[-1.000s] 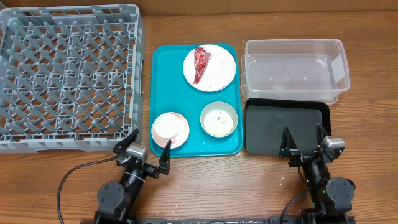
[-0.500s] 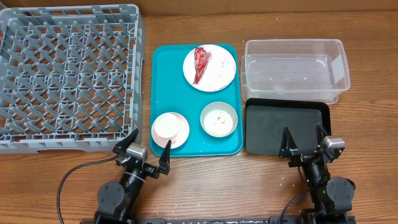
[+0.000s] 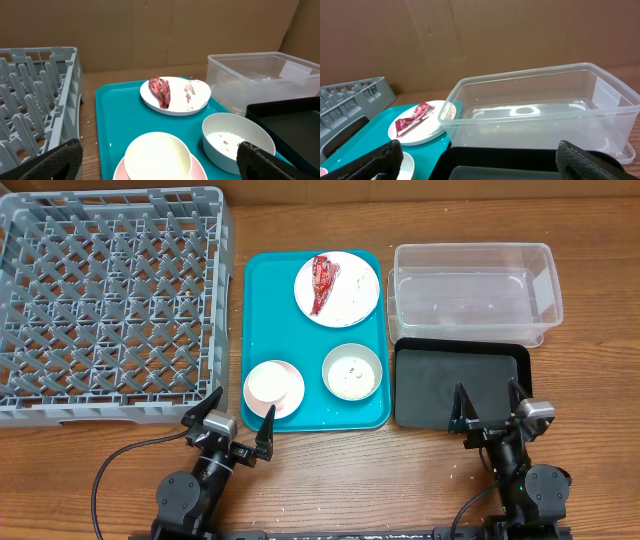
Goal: Sort waste into correct bins and load items into the dishwasher
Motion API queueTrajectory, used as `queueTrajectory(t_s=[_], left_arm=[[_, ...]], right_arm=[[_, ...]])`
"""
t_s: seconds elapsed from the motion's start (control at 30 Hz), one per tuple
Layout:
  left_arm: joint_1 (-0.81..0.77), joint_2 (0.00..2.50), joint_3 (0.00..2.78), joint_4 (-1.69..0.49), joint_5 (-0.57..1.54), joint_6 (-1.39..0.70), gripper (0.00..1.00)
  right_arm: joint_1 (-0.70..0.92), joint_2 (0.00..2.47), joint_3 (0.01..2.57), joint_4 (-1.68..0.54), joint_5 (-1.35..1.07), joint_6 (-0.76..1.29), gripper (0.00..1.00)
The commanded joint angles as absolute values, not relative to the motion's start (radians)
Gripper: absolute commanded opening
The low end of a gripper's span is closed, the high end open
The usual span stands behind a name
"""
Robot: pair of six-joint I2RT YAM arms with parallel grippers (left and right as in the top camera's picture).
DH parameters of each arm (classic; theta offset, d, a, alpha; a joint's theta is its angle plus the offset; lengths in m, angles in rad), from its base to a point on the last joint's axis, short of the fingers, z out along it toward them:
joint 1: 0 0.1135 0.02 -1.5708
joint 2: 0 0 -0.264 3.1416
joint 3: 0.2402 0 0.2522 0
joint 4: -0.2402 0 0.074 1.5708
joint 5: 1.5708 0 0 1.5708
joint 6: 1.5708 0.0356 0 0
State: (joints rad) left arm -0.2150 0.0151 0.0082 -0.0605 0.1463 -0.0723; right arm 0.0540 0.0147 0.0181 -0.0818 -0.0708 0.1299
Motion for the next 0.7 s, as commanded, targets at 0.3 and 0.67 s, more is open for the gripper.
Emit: queueTrajectory(t_s=[0.3,0.67], left_arm=[[-0.211,0.011,0.005,-0.065,0.141,-0.086,1.0],[-0.209,0.011,0.027,0.069,0.148,-0.282,1.0]], right_arm=[[0.051,0.003,0.008,-0.057,-0.07,0.127,1.0],[0.051,0.003,0.027,-0.009,-0.289,0.271,1.0]])
